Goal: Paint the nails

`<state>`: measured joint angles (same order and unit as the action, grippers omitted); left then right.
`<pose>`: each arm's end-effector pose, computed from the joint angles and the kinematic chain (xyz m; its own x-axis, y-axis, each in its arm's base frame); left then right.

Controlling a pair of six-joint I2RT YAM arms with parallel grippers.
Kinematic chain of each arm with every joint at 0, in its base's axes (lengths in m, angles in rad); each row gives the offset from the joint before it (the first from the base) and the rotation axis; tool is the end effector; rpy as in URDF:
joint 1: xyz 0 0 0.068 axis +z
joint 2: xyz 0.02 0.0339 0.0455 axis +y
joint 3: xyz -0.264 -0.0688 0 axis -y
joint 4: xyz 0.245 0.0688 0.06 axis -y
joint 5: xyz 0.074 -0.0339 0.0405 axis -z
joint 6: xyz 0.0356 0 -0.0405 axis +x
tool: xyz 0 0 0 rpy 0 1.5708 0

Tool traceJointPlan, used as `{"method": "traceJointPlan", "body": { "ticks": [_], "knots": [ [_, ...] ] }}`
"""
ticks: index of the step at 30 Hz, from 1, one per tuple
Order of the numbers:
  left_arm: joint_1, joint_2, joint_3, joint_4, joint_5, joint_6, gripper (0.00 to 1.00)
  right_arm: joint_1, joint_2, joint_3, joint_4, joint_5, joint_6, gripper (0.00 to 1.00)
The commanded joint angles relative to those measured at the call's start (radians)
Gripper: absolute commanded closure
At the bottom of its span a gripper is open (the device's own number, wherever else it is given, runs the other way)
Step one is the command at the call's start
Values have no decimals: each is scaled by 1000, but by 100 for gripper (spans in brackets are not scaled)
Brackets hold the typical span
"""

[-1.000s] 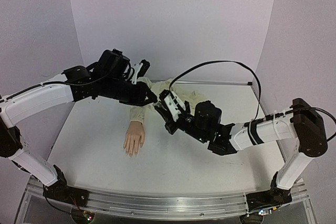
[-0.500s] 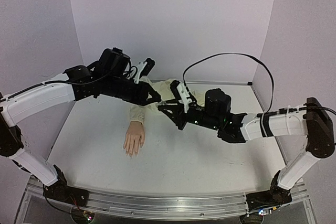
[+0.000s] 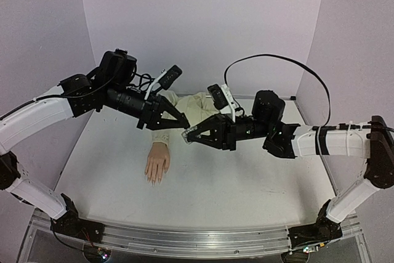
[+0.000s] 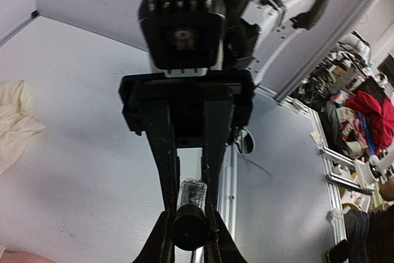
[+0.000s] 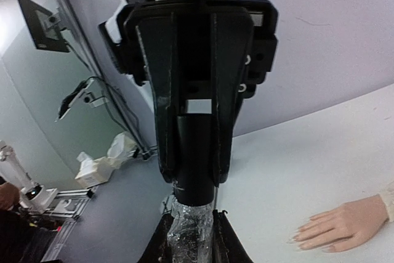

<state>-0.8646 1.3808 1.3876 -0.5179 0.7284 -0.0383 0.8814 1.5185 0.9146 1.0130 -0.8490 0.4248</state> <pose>0.1782 -0.2455 0.3852 -0.3534 0.3703 -0.8591 0.9317 0.0567 -0.3588 0.1902 0.2727 0.3262 -0.1601 0.2339 -0.9590 -0.9679 -0.2278 0.1061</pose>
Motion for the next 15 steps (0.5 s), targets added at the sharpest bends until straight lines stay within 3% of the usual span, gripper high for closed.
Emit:
{"method": "traceJointPlan", "body": {
  "ticks": [1,7,10,15],
  "knots": [
    [-59,51,-9,-86,246,106,100,33,-32,131,320,-89,93,100],
    [-59,10,1,-88,178,80,99,32,-52,77,318,-6,36,100],
    [-59,-20,6,-74,90,48,90,31,-71,37,315,56,-35,100],
    [-59,-93,-28,-6,-99,-41,63,31,-100,-7,256,165,-156,100]
  ]
}}
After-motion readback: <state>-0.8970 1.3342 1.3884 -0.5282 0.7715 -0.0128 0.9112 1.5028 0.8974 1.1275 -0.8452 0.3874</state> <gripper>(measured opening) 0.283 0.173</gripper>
